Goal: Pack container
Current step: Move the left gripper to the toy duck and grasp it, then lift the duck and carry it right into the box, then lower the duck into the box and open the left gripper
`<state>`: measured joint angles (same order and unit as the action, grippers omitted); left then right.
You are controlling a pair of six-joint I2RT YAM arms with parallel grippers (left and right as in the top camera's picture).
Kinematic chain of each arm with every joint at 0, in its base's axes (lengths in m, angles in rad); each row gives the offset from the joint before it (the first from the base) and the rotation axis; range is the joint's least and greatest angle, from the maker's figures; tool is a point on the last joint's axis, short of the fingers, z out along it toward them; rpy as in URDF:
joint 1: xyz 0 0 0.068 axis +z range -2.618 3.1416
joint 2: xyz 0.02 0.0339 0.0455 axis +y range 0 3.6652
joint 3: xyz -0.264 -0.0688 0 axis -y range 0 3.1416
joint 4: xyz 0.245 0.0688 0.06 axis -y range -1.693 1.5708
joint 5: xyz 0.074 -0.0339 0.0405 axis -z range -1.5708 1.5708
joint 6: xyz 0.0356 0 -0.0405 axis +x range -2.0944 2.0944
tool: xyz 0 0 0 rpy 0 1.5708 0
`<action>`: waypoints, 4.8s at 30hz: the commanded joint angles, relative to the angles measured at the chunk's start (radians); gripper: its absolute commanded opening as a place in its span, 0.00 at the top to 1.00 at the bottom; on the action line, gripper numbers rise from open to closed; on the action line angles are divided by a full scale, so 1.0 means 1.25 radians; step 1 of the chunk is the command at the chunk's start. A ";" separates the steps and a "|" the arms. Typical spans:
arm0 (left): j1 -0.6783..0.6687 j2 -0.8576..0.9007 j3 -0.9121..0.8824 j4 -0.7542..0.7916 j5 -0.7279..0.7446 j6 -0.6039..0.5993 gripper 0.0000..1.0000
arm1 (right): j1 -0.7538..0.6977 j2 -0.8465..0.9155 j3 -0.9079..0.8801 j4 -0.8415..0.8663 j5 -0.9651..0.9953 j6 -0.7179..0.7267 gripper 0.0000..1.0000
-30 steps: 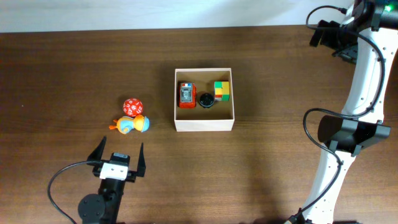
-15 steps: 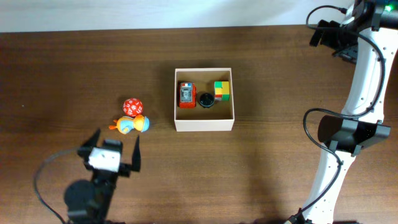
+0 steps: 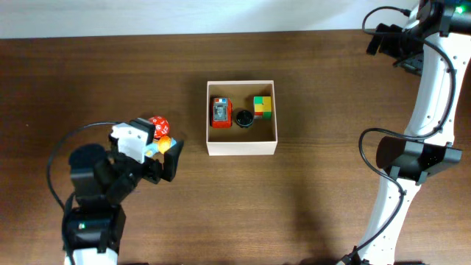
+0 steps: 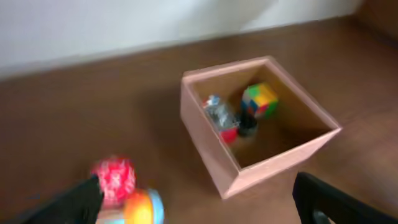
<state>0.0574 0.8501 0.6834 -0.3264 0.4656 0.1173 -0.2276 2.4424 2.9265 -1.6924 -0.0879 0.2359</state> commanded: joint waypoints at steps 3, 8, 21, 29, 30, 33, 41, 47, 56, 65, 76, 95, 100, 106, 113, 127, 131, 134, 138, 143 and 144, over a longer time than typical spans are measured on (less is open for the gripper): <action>0.037 0.154 0.130 -0.124 -0.095 -0.143 0.01 | 0.003 0.001 0.014 -0.004 -0.004 0.004 0.01; 0.052 0.329 0.243 -0.237 -0.098 -0.141 0.01 | 0.003 0.001 0.014 -0.004 -0.004 0.004 0.01; 0.049 0.457 0.248 -0.276 -0.096 -0.141 0.01 | 0.003 0.001 0.014 -0.004 -0.004 0.004 0.02; 0.049 0.483 0.248 -0.293 -0.318 -0.160 0.01 | 0.003 0.001 0.014 -0.004 -0.004 0.004 0.01; 0.049 0.493 0.248 -0.290 -0.335 -0.160 0.01 | 0.003 0.001 0.014 -0.004 -0.004 0.004 0.01; 0.049 0.528 0.248 -0.269 -0.346 -0.160 0.01 | 0.003 0.001 0.014 -0.004 -0.004 0.004 0.01; 0.049 0.630 0.248 -0.183 -0.343 -0.159 0.01 | 0.003 0.001 0.014 -0.004 -0.004 0.004 0.01; 0.049 0.665 0.248 -0.153 -0.340 -0.159 0.01 | 0.003 0.001 0.014 -0.004 -0.004 0.004 0.01; 0.049 0.666 0.248 -0.124 -0.319 -0.160 0.69 | 0.003 0.001 0.014 -0.004 -0.004 0.004 0.01; 0.049 0.666 0.248 -0.127 -0.280 -0.160 0.94 | 0.003 0.001 0.014 -0.004 -0.004 0.004 0.01; 0.049 0.656 0.287 -0.208 -0.156 -0.160 0.98 | 0.003 0.001 0.014 -0.004 -0.004 0.004 0.01; -0.107 0.455 0.482 -0.301 -0.137 -0.154 0.98 | 0.003 0.001 0.014 -0.004 -0.004 0.004 0.01; -0.220 0.455 0.483 -0.242 -0.139 -0.191 0.98 | 0.003 0.001 0.014 -0.004 -0.004 0.004 0.01; -0.304 0.489 0.483 -0.228 -0.244 -0.292 0.98 | 0.003 0.001 0.014 -0.004 -0.004 0.004 0.01; -0.377 0.551 0.483 -0.225 -0.267 -0.350 0.98 | 0.003 0.001 0.014 -0.004 -0.004 0.004 0.01; -0.402 0.581 0.483 -0.230 -0.323 -0.399 0.97 | 0.003 0.001 0.014 -0.004 -0.004 0.004 0.01; -0.402 0.581 0.483 -0.230 -0.323 -0.399 0.93 | 0.003 0.001 0.014 -0.004 -0.004 0.004 0.01; -0.402 0.581 0.483 -0.230 -0.323 -0.399 0.94 | 0.003 0.001 0.014 -0.004 -0.004 0.004 0.01; -0.402 0.583 0.483 -0.230 -0.323 -0.399 0.94 | 0.003 0.001 0.014 -0.004 -0.004 0.004 0.01; -0.403 0.596 0.483 -0.231 -0.322 -0.417 0.94 | 0.003 0.001 0.014 -0.004 -0.004 0.004 0.01; -0.406 0.602 0.483 -0.230 -0.323 -0.417 0.95 | 0.003 0.001 0.014 -0.004 -0.004 0.004 0.01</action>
<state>-0.4438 1.5799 1.2701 -0.6167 0.0700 -0.3794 -0.2276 2.4424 2.9265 -1.6924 -0.0879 0.2359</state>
